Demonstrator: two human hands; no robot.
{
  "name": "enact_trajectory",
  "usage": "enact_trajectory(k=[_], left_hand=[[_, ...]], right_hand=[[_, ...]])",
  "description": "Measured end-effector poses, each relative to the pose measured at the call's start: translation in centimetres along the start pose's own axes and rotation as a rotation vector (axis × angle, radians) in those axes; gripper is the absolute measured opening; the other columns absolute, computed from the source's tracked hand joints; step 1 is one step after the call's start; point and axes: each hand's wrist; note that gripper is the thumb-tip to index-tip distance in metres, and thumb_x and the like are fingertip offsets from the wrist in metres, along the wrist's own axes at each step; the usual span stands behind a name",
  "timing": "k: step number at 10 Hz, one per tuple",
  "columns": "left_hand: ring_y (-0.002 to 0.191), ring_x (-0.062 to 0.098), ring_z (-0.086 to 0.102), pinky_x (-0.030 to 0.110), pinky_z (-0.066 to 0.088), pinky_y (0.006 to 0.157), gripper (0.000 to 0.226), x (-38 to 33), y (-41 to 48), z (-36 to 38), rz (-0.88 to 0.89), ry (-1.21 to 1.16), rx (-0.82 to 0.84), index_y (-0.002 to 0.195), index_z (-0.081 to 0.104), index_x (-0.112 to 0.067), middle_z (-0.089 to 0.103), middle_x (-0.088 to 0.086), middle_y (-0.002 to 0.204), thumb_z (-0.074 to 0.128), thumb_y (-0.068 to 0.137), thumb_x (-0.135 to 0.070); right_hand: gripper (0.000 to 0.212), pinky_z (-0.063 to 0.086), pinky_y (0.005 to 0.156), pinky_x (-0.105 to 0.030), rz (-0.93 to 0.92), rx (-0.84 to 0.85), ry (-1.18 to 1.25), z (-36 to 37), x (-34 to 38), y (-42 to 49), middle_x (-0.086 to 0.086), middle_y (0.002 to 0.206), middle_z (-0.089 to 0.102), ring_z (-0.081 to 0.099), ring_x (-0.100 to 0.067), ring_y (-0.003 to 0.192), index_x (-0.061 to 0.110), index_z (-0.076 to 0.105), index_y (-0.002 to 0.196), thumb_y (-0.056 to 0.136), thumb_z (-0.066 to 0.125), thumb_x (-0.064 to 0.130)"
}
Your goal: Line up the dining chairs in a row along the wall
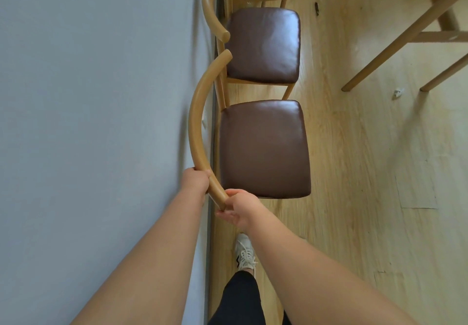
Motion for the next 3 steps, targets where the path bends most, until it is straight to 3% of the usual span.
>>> enact_trajectory(k=[2,3], left_hand=[[0.095,0.032,0.064,0.046,0.055,0.090,0.023,0.2,-1.4,-1.2,0.031,0.127,-0.064,0.115,0.059,-0.004,0.062,0.012,0.097,0.050,0.095,-0.013],[0.089,0.028,0.059,0.038,0.051,0.072,0.027,-0.6,-3.6,-0.6,0.157,0.318,-0.200,0.120,0.055,-0.011,0.059,0.009,0.104,0.048,0.094,-0.015]], right_hand=[[0.043,0.052,0.097,-0.039,-0.058,-0.022,-0.309,0.4,0.3,-1.9,-0.012,0.109,0.058,0.060,-0.025,0.103,0.015,0.053,0.134,0.094,0.051,0.003],[0.042,0.047,0.102,-0.042,-0.157,-0.051,-0.294,-2.3,1.2,-2.8,-0.019,0.133,0.056,0.054,-0.035,0.123,0.006,0.052,0.135,0.094,0.049,0.001]])
Point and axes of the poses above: each hand's wrist, its own y-axis towards the middle knuckle, its own z-axis out of the palm, x = y × z
